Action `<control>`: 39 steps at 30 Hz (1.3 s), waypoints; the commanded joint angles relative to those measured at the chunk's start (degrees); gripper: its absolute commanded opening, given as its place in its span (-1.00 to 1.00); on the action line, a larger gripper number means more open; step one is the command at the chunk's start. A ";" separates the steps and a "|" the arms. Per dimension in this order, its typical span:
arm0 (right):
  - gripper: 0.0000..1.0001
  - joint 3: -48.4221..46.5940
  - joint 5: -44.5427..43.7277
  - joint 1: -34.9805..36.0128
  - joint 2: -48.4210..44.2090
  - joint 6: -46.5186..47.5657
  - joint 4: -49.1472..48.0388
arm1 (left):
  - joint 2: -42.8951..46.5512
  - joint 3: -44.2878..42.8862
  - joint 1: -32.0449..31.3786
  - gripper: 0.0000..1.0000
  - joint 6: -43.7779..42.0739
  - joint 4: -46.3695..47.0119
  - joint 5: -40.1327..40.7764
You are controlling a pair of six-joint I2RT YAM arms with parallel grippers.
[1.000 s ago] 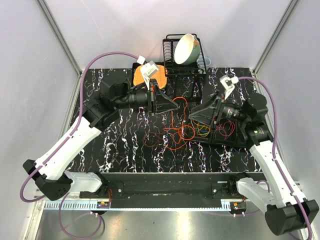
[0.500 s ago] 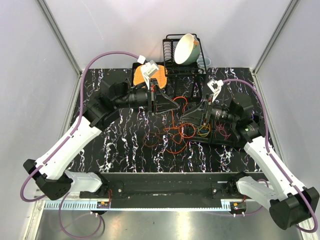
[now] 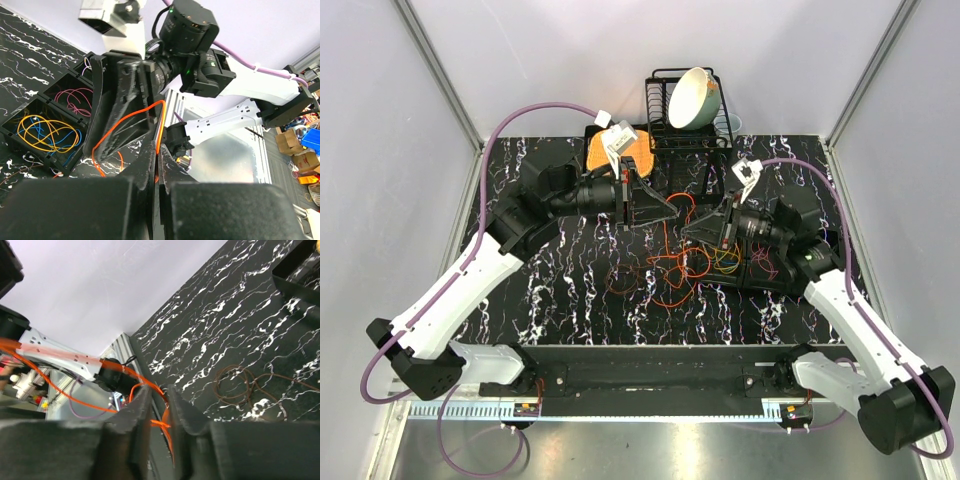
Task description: Untangle the cables
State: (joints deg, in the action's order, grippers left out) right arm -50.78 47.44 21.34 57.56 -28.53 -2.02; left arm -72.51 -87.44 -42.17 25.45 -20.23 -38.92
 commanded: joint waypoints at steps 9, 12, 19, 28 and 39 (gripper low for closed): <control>-1.00 -8.60 -13.31 0.72 0.71 -0.31 8.31 | 2.90 3.56 0.07 -1.00 -1.11 2.56 2.25; -1.00 -20.64 -20.09 0.72 0.89 1.55 18.00 | 3.08 11.28 0.07 -1.00 0.73 5.10 5.15; -1.00 -43.33 -26.61 0.63 4.66 -2.14 30.31 | -4.21 21.34 -3.26 -1.00 5.84 11.87 10.88; -1.00 -47.47 -29.77 0.72 3.26 -3.55 34.54 | -13.62 16.25 -7.13 -1.00 5.05 11.18 12.99; 0.15 -38.82 -29.51 0.72 4.49 2.70 44.56 | -11.87 11.85 -7.75 -1.00 0.40 3.71 15.18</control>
State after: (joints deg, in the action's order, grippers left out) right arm -96.53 18.20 21.98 61.84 -28.95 38.81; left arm -87.02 -71.68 -49.63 29.30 -14.31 -25.71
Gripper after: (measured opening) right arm 0.174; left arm 0.009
